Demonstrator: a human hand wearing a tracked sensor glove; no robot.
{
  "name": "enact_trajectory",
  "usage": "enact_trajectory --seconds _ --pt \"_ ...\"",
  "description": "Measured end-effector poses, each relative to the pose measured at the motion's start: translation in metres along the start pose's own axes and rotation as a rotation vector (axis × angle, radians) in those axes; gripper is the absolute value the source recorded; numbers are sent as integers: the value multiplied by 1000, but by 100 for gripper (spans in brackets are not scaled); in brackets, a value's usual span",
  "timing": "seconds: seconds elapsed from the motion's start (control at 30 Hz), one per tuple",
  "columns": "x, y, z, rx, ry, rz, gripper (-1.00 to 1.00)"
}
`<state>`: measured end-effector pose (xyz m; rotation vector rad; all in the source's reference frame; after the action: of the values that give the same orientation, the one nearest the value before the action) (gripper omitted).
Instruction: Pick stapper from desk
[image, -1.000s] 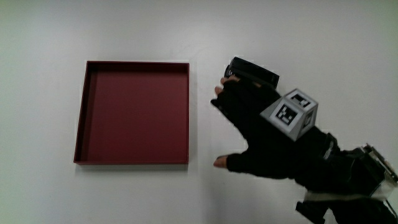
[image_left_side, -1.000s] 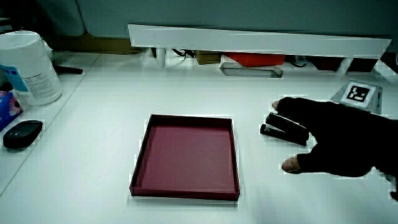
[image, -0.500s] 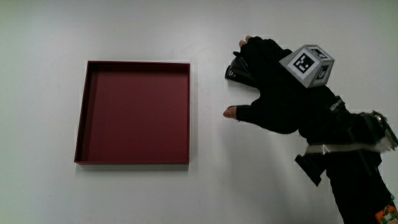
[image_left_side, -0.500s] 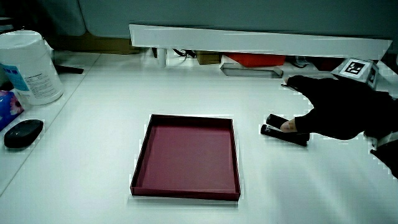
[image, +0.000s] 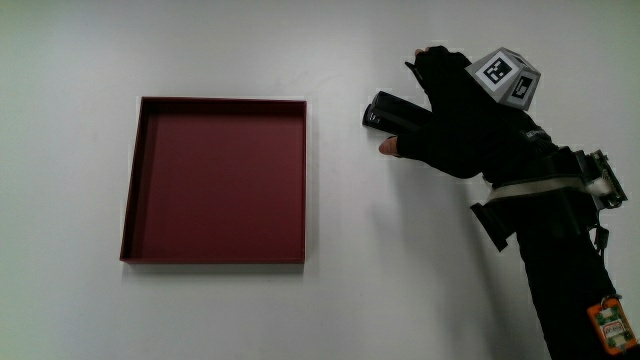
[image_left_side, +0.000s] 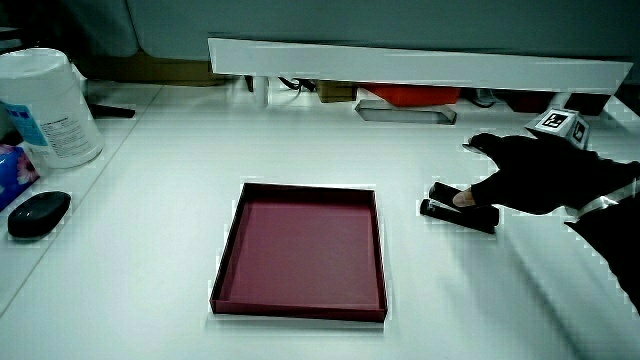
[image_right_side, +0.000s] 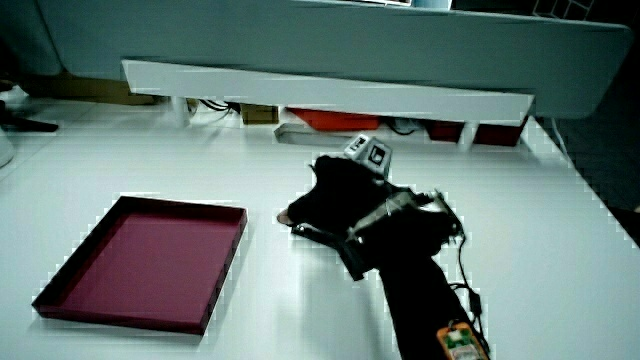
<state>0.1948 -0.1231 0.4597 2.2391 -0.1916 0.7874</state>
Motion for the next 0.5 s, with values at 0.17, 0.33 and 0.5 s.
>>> enact_trajectory --seconds 0.17,0.33,0.5 --pt "16 13 -9 -15 7 -41 0" --pt "26 22 -15 -29 24 -74 0" --pt "35 30 -21 -26 28 -95 0"
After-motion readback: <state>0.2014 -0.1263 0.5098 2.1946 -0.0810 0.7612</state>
